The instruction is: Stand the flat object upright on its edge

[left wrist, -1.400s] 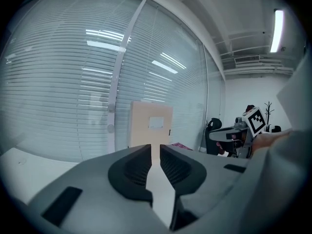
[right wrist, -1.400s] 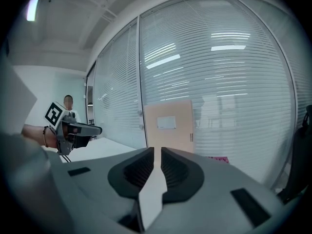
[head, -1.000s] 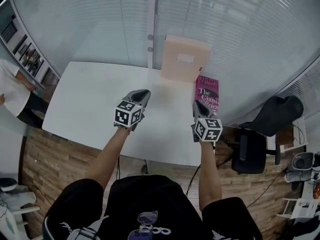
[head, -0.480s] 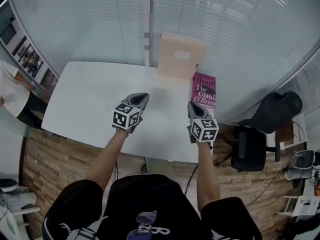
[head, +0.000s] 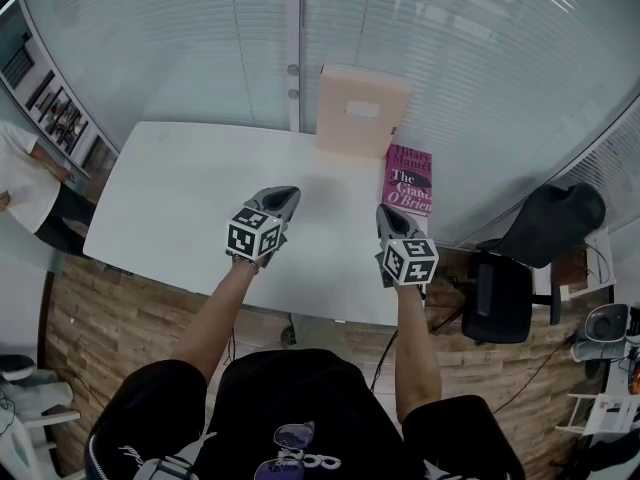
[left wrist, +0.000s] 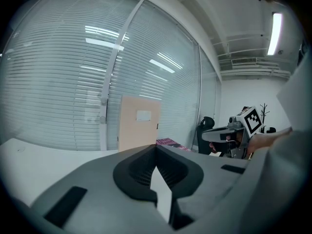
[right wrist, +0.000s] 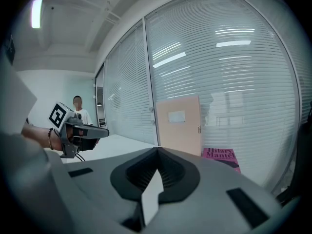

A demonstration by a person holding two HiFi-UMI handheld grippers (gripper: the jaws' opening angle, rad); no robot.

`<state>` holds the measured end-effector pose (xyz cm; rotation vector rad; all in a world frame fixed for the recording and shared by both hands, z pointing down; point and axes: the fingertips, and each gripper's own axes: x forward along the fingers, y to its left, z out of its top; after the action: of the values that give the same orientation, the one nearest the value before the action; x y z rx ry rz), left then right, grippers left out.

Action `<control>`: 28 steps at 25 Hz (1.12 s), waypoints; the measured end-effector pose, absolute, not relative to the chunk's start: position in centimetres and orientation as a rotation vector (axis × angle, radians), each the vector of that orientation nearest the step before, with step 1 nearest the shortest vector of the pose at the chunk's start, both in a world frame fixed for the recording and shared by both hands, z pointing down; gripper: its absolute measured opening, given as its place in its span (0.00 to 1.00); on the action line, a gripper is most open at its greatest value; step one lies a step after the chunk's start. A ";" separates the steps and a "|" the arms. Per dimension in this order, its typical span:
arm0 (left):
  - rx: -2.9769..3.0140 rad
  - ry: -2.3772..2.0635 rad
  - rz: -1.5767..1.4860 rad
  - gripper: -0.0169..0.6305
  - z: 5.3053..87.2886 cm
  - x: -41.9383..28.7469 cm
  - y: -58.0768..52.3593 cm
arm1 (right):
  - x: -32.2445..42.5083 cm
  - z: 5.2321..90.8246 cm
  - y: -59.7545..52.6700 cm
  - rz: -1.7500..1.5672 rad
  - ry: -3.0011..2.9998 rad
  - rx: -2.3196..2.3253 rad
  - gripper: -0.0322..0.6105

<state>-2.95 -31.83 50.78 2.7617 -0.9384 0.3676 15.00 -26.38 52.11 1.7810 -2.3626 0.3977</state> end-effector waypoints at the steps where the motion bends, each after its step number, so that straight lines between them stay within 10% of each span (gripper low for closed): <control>1: 2.761 -0.940 0.367 0.06 50.7 -3.0 -31.9 | 14.9 52.1 -26.4 0.395 -2.364 1.778 0.08; 28: 2.768 -0.961 0.360 0.06 50.6 -3.9 -32.9 | 14.2 52.0 -27.3 0.373 -2.366 1.759 0.09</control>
<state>-3.86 -32.88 50.56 2.7678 -0.9611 0.3596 14.22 -27.29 51.97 1.7594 -2.3662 0.3734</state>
